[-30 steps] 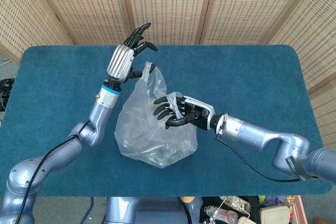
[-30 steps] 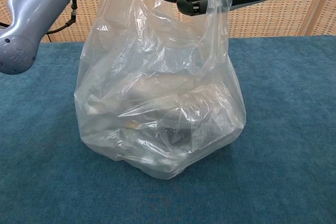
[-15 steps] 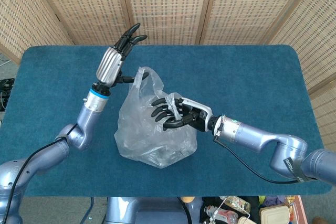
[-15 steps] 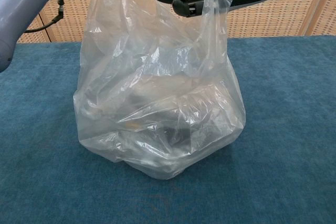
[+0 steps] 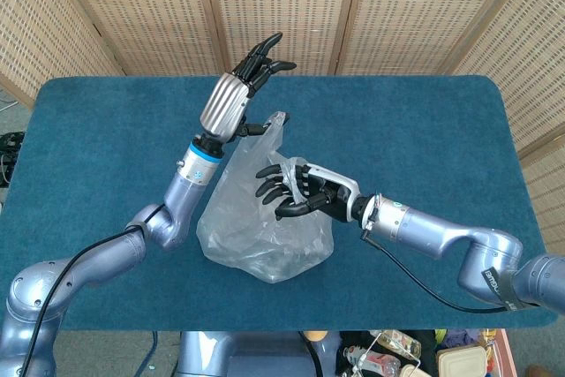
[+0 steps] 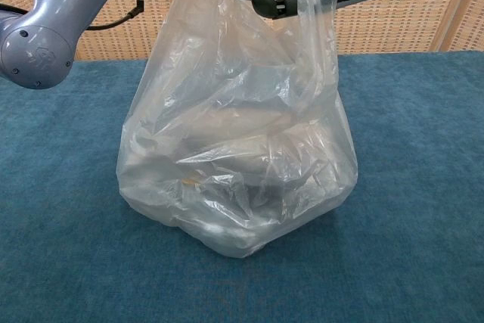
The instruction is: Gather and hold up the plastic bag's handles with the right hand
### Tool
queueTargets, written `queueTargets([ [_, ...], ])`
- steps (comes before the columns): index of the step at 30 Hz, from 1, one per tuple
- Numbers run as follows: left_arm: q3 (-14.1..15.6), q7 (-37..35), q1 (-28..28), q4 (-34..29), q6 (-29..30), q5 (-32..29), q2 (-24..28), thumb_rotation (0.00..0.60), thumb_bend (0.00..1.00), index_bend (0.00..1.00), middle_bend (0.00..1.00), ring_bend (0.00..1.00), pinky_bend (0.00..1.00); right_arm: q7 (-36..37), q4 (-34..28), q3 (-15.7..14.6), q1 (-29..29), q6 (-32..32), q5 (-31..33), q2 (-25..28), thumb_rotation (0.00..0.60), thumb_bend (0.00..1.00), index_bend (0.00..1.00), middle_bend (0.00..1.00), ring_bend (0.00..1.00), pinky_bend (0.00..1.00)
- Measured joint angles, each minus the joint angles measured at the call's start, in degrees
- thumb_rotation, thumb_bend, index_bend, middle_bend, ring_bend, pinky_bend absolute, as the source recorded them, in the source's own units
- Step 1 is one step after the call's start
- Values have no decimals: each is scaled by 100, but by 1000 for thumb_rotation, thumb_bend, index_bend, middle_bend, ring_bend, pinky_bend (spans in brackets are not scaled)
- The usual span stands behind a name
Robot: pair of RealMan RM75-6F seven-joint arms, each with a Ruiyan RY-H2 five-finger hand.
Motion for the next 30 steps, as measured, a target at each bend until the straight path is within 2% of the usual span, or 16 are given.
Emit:
queueTargets([
  [8, 210, -151, 372, -146, 416, 233, 389, 600, 298, 218, 1, 69, 229, -217, 16, 108, -47, -95, 226, -103, 600, 0, 272, 376, 354, 461],
  [15, 394, -280, 587, -331, 866, 576, 785, 600, 277, 213, 2, 69, 229, -577, 42, 340, -154, -232, 783, -198, 600, 0, 273, 376, 354, 461],
  [30, 517, 327, 713, -1279, 1028, 901, 1493, 600, 269, 207, 1, 69, 228, -1392, -252, 1313, -561, -457, 1995, -376, 600, 0, 269, 376, 350, 461],
])
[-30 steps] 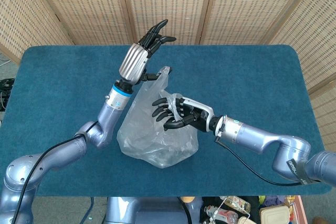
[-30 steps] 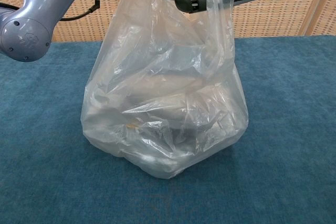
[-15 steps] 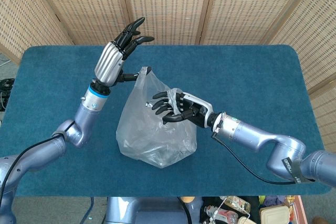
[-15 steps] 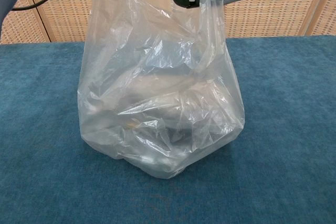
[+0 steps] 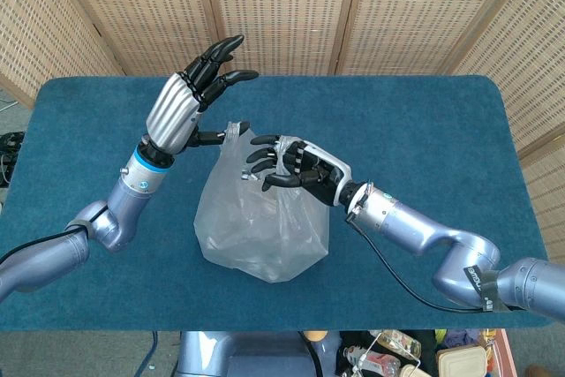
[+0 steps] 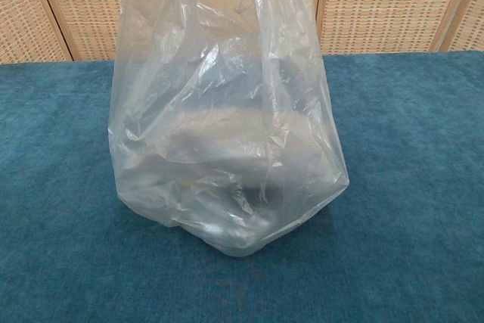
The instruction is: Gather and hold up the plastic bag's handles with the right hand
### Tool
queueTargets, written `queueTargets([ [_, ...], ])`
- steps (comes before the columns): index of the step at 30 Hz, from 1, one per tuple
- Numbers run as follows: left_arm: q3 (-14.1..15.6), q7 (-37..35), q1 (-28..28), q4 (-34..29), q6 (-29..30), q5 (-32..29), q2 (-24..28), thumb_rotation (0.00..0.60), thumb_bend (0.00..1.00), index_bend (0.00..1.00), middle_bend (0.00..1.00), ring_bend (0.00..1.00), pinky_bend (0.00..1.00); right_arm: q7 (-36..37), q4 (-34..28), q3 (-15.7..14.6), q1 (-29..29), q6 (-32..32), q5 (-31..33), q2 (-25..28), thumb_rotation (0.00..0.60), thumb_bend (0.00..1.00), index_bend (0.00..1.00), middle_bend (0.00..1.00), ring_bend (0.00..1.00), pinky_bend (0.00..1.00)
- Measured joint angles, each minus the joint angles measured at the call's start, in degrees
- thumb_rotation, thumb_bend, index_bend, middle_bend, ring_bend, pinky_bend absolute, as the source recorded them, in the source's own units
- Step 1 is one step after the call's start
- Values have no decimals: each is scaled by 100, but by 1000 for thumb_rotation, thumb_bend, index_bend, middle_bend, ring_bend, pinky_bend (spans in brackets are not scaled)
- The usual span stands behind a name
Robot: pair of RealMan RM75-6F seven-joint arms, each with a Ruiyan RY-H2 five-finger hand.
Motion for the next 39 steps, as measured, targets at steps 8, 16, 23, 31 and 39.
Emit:
queueTargets([
  [8, -8, 165, -9, -217, -131, -42, 60, 600, 269, 206, 1, 69, 228, -494, -32, 374, -171, -94, 407, -248, 600, 0, 267, 376, 338, 461],
  [16, -93, 317, -31, -400, -224, -127, 120, 600, 270, 204, 1, 69, 228, -1003, 37, 790, -450, 46, 773, -747, 600, 0, 275, 376, 333, 461],
  [23, -135, 415, -78, -448, -383, -219, 108, 600, 269, 205, 1, 69, 228, -1336, 85, 1121, -691, 52, 939, -1081, 600, 0, 295, 376, 331, 454],
  [31, -221, 476, -167, -426, -493, -288, 79, 600, 269, 206, 0, 69, 228, -1607, 180, 1436, -867, -69, 944, -1357, 600, 0, 305, 379, 330, 448],
  [39, -272, 493, -213, -526, -701, -445, 73, 600, 270, 204, 0, 69, 227, -1806, 307, 1631, -936, -260, 899, -1545, 600, 0, 313, 387, 314, 376],
])
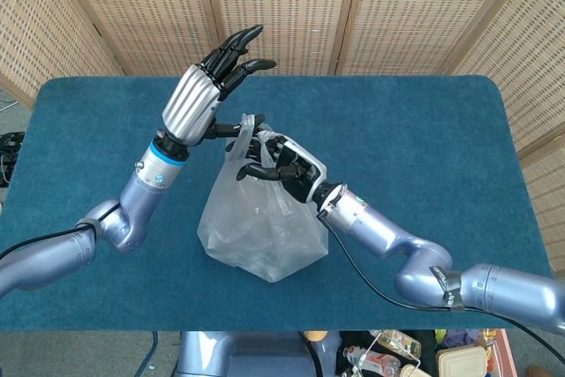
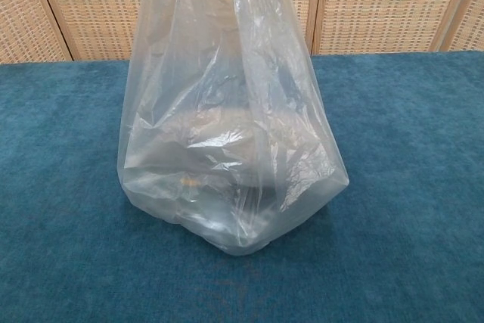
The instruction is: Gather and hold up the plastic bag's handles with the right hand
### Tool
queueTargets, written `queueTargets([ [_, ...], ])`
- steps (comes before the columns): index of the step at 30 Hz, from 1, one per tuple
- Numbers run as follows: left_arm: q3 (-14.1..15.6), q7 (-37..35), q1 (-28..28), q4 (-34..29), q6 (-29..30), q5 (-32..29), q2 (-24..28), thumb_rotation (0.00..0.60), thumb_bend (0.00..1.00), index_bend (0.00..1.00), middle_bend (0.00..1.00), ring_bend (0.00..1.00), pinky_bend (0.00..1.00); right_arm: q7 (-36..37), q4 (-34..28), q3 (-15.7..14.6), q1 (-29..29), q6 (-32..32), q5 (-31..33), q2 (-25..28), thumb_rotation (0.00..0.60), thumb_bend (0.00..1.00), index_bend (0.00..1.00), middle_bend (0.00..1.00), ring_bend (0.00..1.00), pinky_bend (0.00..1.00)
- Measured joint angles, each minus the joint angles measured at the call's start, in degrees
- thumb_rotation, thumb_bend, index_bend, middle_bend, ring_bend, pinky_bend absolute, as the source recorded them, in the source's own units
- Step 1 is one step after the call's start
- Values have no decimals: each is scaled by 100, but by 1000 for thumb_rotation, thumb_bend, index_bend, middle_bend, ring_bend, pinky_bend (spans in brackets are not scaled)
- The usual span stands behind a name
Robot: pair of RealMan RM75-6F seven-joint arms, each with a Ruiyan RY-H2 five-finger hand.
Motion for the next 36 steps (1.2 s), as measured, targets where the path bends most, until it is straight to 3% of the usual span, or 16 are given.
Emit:
queueTargets([
  [12, -6, 1, 31, 34, -150, -123, 16, 600, 271, 203, 0, 68, 227, -615, 140, 236, -169, -140, 318, -146, 600, 0, 314, 387, 269, 285],
  [25, -75, 48, -42, 19, -277, -214, -42, 600, 269, 203, 0, 66, 227, -1261, 105, 567, -297, -237, 759, -363, 600, 0, 322, 387, 268, 285],
  [36, -143, 41, -167, 176, -463, -322, -134, 600, 269, 203, 0, 67, 227, -1352, 167, 863, -441, -529, 715, -537, 600, 0, 322, 386, 266, 284],
])
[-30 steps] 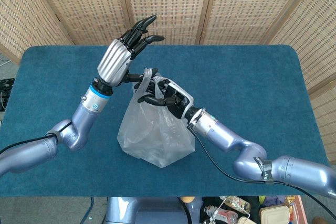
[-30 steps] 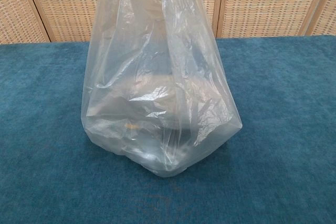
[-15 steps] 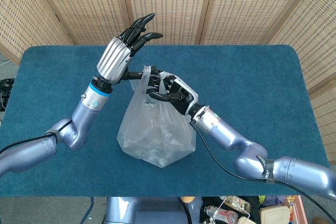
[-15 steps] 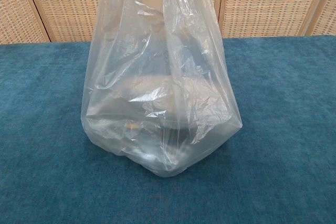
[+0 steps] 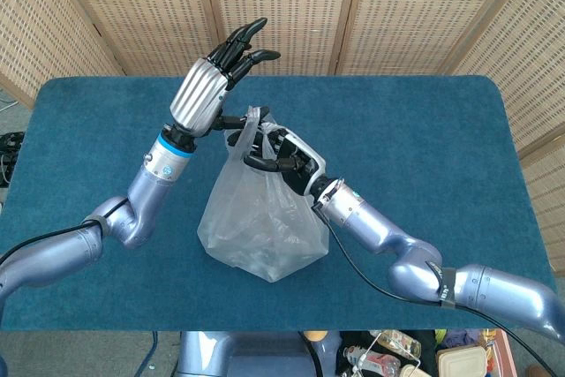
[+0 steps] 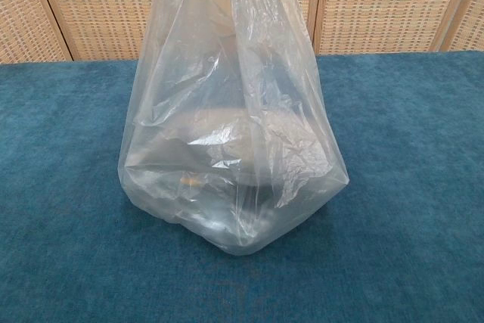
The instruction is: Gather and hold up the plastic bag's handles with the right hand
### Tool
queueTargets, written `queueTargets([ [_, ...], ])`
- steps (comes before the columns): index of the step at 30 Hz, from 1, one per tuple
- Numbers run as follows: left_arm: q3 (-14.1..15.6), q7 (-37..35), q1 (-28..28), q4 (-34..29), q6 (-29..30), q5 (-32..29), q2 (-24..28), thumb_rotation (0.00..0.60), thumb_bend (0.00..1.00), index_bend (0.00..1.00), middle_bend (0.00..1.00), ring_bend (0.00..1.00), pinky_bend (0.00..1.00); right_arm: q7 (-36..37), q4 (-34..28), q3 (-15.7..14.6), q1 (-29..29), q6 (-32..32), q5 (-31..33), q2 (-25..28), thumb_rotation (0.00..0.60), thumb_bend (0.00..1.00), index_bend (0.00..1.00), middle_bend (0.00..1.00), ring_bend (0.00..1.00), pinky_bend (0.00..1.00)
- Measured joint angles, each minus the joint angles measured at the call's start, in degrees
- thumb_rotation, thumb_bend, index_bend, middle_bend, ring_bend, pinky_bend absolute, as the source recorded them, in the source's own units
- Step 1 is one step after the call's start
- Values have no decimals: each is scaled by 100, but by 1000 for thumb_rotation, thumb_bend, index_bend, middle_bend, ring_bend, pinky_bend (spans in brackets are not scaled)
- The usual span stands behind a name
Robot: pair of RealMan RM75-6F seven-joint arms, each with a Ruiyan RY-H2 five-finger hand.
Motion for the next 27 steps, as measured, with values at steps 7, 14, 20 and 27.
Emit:
queueTargets([
  [7, -33, -1, -43, -130, -83, -83, -58, 600, 270, 203, 0, 67, 227, -172, 94, 141, -33, -4, 122, -136, 600, 0, 321, 386, 262, 285],
  [14, -70, 93, -99, -110, -156, -155, -130, 600, 270, 202, 0, 67, 227, -332, 129, 294, -57, -62, 264, -259, 600, 0, 321, 386, 262, 285],
  [20, -95, 130, -154, -85, -215, -211, -219, 600, 270, 203, 0, 67, 227, -455, 194, 404, -53, -110, 376, -383, 600, 0, 322, 386, 267, 285],
  [27, -125, 136, -224, 16, -327, -284, -301, 600, 270, 202, 0, 66, 227, -408, 178, 537, -168, -476, 313, -420, 600, 0, 329, 411, 324, 303],
])
